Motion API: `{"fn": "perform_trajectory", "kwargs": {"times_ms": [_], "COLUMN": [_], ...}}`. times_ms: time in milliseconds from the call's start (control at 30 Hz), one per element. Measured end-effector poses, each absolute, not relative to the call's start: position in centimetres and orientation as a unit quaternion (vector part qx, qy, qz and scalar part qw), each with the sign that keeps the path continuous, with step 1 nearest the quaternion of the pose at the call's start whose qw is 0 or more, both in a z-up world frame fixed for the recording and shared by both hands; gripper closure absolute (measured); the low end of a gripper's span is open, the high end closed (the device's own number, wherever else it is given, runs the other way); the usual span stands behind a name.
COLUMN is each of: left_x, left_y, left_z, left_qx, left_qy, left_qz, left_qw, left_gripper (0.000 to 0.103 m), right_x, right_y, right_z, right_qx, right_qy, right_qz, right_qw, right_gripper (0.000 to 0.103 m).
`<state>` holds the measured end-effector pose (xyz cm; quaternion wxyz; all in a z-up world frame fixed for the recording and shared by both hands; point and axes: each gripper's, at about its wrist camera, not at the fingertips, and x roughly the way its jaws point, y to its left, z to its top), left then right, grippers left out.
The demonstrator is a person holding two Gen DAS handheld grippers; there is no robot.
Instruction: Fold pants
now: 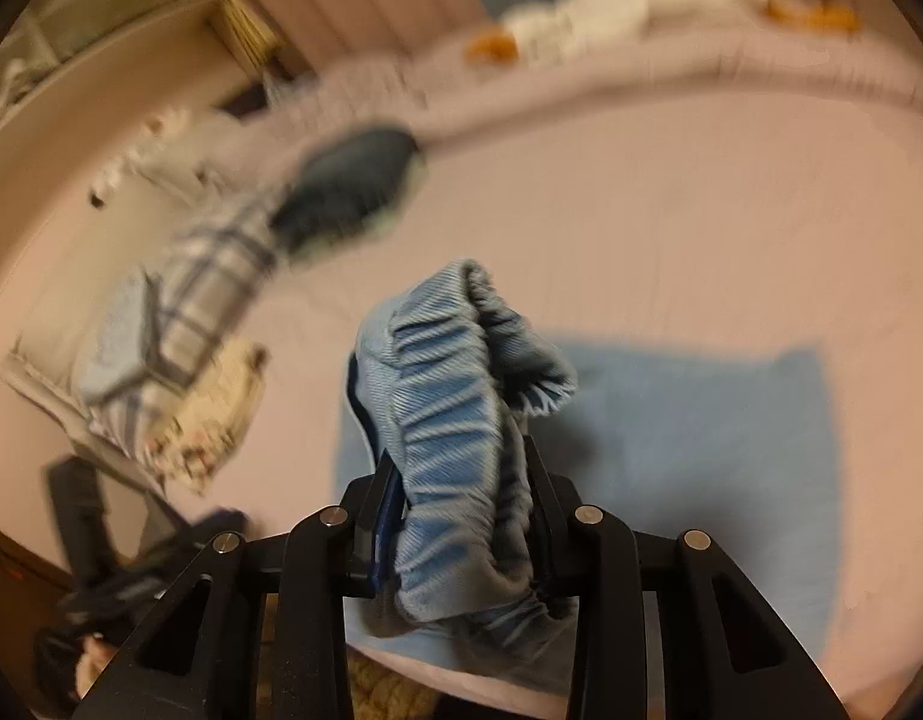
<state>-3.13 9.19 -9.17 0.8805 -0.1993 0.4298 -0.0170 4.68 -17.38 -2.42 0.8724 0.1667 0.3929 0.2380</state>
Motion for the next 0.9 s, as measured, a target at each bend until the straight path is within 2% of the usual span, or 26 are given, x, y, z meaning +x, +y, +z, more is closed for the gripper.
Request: {"fn": "perform_trajectory", "kwargs": {"times_ms": [133,333,433,567,700,900], "left_x": [-2.1,0.6,2.6,5.5,9.2,12.4], "left_y": [8.4,5.7,4.1,2.0,-0.6,-2.2], "left_z": [-9.6,-10.0,-9.5,-8.7,-9.1,-12.7], "left_qx": [-0.197,-0.176,-0.161,-0.161,-0.137,-0.151], "left_qy": [0.439,0.459,0.459,0.445,0.455,0.494], "left_qz": [-0.028,-0.062,-0.081,-0.119,-0.145,-0.143], "left_qw": [0.876,0.869,0.870,0.873,0.868,0.844], "left_gripper": [0.015,0.016,0.017,0.017,0.026,0.036], "right_x": [4.5,4.9,4.9,4.5,5.4,5.1], "right_y": [-21.9,-25.7,-26.2,-25.3,-24.3,-24.2], "right_z": [-2.8,-10.6,-10.1,-8.4,-11.1,-11.2], "right_qx": [0.183,0.207,0.222,0.185,0.166,0.154], "right_qy": [0.382,0.442,0.433,0.417,0.440,0.426], "right_qz": [0.163,0.076,0.087,0.082,0.038,0.033], "right_qw": [0.891,0.869,0.869,0.886,0.882,0.891], "right_gripper": [0.069,0.069,0.069,0.069,0.068,0.066]}}
